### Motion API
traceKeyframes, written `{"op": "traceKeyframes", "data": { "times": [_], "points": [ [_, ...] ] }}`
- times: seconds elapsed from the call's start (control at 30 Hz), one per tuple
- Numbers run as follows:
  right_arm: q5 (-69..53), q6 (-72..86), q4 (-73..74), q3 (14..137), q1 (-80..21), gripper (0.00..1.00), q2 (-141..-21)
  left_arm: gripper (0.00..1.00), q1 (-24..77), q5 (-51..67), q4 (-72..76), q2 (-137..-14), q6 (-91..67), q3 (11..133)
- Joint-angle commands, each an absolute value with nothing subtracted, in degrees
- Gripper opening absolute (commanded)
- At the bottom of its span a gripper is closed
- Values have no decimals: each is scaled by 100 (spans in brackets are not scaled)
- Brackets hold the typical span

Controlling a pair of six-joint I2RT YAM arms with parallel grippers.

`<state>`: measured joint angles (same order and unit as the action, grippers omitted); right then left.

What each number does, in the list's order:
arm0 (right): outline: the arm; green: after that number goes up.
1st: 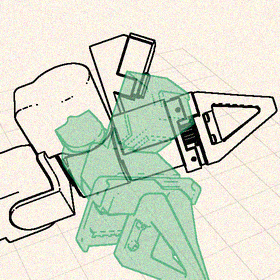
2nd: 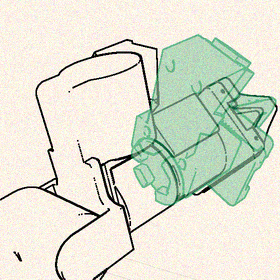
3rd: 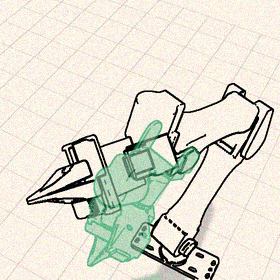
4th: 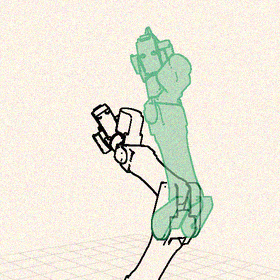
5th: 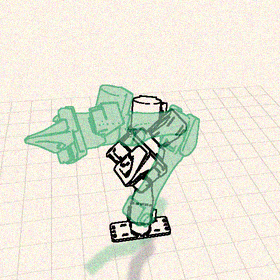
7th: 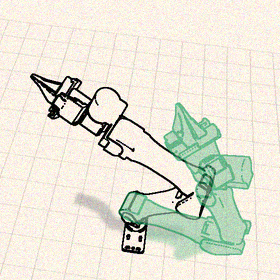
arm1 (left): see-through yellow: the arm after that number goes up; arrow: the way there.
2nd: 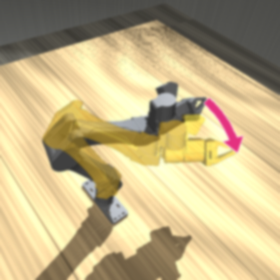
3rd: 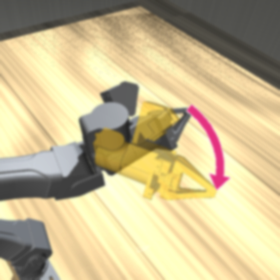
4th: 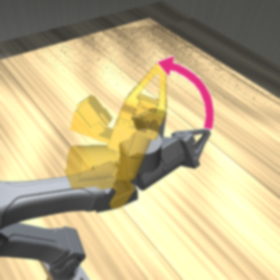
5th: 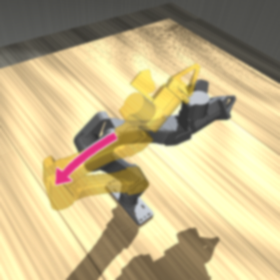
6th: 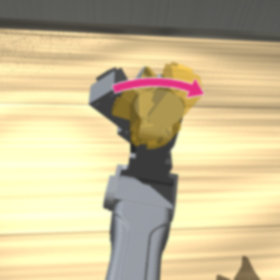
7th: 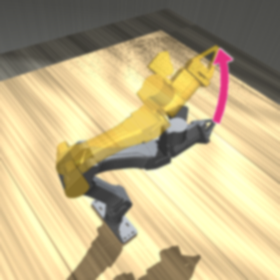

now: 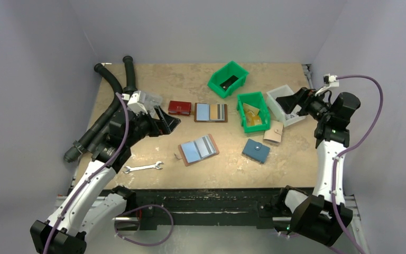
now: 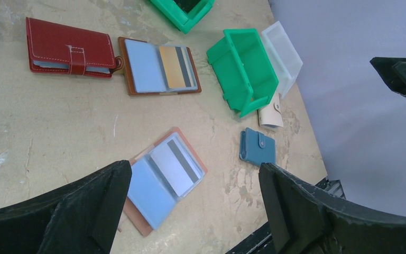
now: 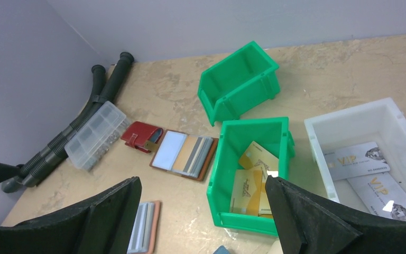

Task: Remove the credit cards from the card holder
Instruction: Reset both arms

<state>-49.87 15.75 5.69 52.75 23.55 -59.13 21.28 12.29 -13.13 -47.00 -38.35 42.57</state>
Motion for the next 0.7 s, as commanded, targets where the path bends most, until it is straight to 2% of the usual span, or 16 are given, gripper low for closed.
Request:
{"op": "traceKeyframes", "data": {
  "times": [0.0,0.67],
  "points": [
    [-5241,1662,387,5513,2420,99,-5819,100,2090,1305,-1283,-4553,-3605,4439],
    [-5133,1520,254,5412,2559,99,-5817,100,2089,1392,-1232,-4692,-3455,4258]
  ]
}}
